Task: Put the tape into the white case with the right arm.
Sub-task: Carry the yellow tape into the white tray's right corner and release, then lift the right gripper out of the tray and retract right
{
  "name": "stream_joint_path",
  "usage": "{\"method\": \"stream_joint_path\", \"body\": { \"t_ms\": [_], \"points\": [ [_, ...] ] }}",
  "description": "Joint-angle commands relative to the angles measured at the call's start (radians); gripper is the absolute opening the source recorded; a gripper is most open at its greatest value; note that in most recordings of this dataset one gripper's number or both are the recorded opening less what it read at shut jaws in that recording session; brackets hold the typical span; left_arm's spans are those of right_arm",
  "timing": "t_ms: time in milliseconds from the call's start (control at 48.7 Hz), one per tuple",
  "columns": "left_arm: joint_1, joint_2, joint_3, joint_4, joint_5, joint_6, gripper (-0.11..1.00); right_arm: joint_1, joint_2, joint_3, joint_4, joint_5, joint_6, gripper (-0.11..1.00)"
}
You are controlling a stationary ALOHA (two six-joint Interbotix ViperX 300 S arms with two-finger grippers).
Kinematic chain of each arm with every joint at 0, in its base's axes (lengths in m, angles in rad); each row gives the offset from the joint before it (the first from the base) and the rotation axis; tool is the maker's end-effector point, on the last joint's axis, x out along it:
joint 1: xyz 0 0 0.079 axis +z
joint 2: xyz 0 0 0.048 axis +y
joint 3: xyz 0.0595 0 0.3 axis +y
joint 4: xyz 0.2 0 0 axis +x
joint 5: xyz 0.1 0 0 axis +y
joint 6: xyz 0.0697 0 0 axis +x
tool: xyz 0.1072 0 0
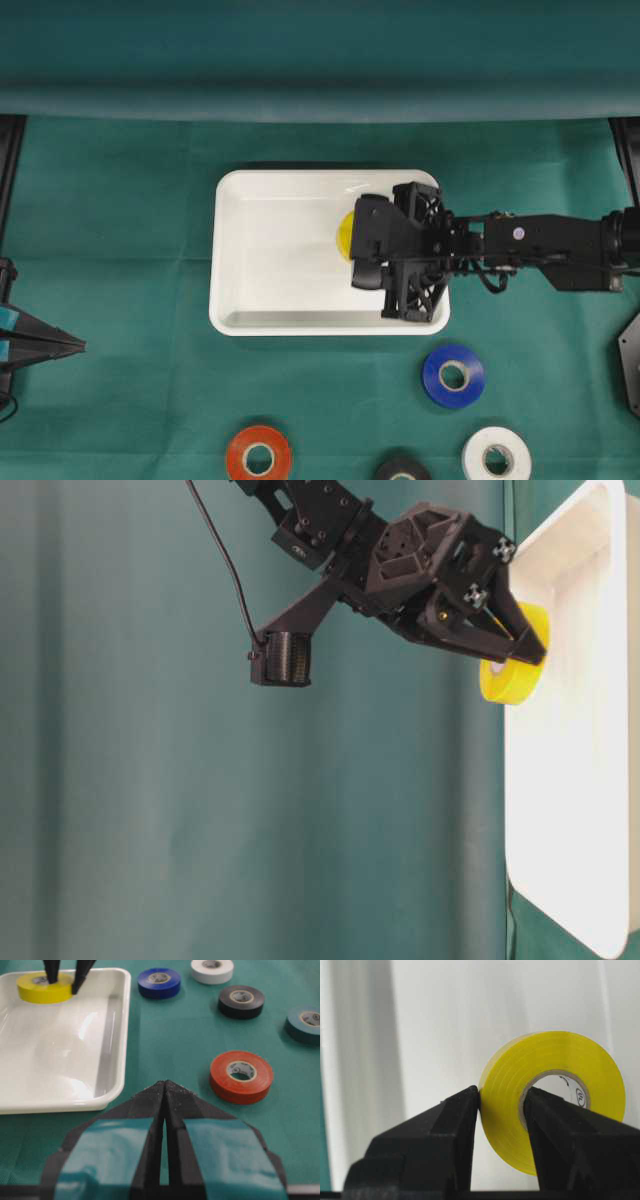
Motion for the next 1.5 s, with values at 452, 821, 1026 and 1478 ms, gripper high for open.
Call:
{"method": "stream_joint_path", "body": {
  "t_ms": [452, 821, 1026, 1478],
  "points": [
    [0.002, 0.006, -0.008, -0.002, -0.005, 0.002, 0.00, -0.080, -0.032, 0.023, -0.017, -0.015, -0.006, 0.02],
    [0.002, 0.008, -0.009, -0.003, -0.005, 0.002, 0.00, -0.095, -0.034, 0.025, -0.017, -0.015, -0.006, 0.02],
    [0.002, 0.006, -0.009, -0.003, -0.005, 0.002, 0.00, -0.100, -0.032, 0.029, -0.021, -0.017, -0.005, 0.16],
    [0.002, 0.006, -0.008, -0.002, -0.005, 0.002, 0.00, -0.101, -0.041, 0.034, -0.034, -0.014, -0.005, 0.74]
  ]
}}
